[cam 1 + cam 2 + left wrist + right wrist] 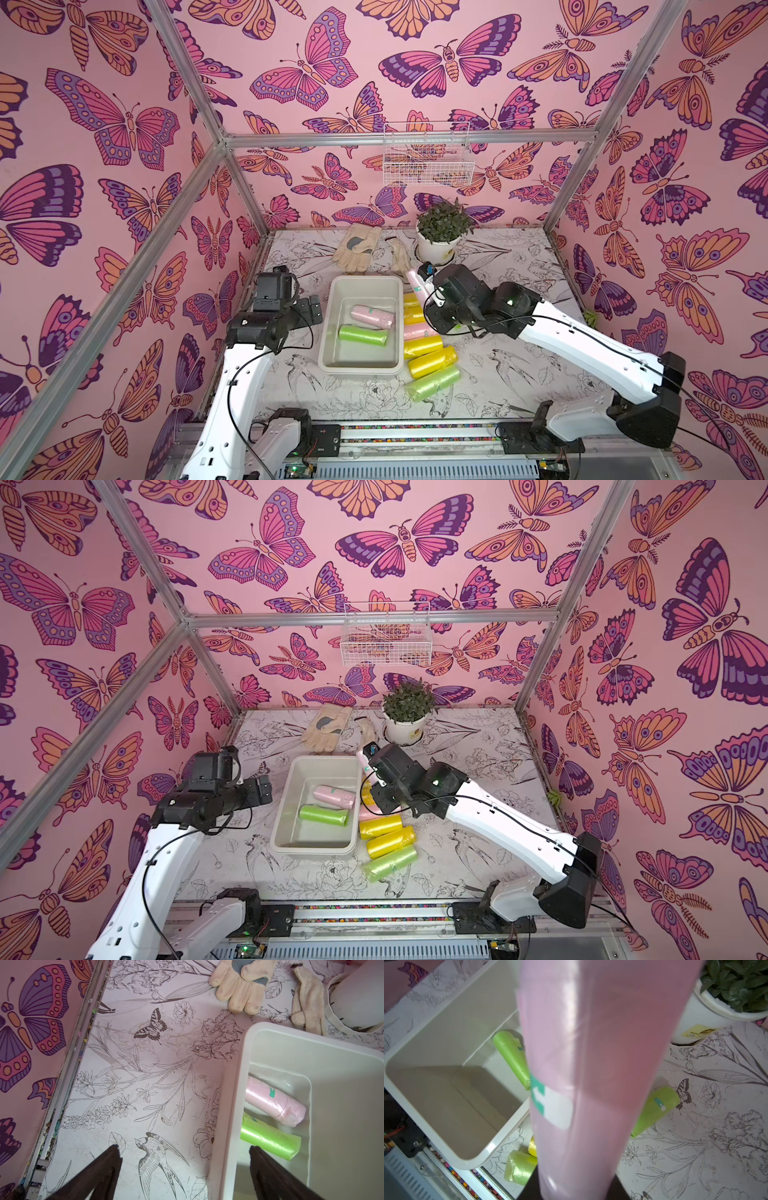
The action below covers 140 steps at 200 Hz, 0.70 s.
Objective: Put the roll of trash bags into the storage box
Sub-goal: Place the roll of trash bags in the storage box.
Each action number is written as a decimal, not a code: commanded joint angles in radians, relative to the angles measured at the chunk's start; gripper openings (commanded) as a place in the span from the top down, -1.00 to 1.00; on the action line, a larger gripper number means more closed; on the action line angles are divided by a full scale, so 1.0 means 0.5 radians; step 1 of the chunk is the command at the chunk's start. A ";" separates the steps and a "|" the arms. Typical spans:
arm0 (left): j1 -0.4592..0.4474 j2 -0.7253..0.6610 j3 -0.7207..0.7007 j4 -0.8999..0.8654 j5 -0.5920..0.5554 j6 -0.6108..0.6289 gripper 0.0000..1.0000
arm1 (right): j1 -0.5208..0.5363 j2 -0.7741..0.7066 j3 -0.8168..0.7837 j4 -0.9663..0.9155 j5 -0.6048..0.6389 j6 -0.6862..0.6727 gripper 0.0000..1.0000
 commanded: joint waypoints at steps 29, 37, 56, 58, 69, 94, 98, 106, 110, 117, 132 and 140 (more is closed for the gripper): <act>-0.093 -0.045 -0.022 -0.002 0.045 -0.012 -1.00 | 0.169 0.014 0.251 -0.190 -0.133 -0.216 1.00; -0.095 -0.061 -0.017 -0.004 0.079 -0.008 -1.00 | 0.167 0.049 0.294 -0.243 -0.236 -0.264 1.00; -0.102 -0.111 -0.007 0.005 0.280 0.024 -1.00 | 0.170 0.109 0.335 -0.276 -0.459 -0.363 1.00; -0.102 -0.117 -0.005 0.006 0.294 0.025 -1.00 | 0.168 0.117 0.338 -0.273 -0.481 -0.375 1.00; -0.101 -0.141 0.014 -0.009 0.481 0.024 -1.00 | 0.170 0.170 0.362 -0.270 -0.522 -0.419 1.00; -0.069 -0.160 0.115 -0.199 0.837 -0.033 -1.00 | 0.167 0.336 0.494 -0.356 -0.458 -0.500 1.00; -0.068 -0.167 0.119 -0.221 0.837 -0.008 -1.00 | 0.168 0.369 0.511 -0.365 -0.454 -0.517 1.00; -0.068 -0.192 0.094 -0.240 0.751 0.042 -1.00 | 0.169 0.442 0.544 -0.383 -0.450 -0.547 1.00; -0.070 -0.210 0.065 -0.219 0.662 0.049 -1.00 | 0.169 0.465 0.561 -0.388 -0.451 -0.560 1.00; -0.067 -0.232 0.044 -0.196 0.489 0.016 -1.00 | 0.169 0.501 0.586 -0.390 -0.462 -0.584 1.00; 0.030 -0.266 0.011 -0.143 0.559 0.026 -1.00 | 0.168 0.593 0.653 -0.394 -0.507 -0.640 1.00; 0.079 -0.291 -0.008 -0.107 0.648 0.028 -1.00 | 0.168 0.655 0.710 -0.414 -0.532 -0.677 1.00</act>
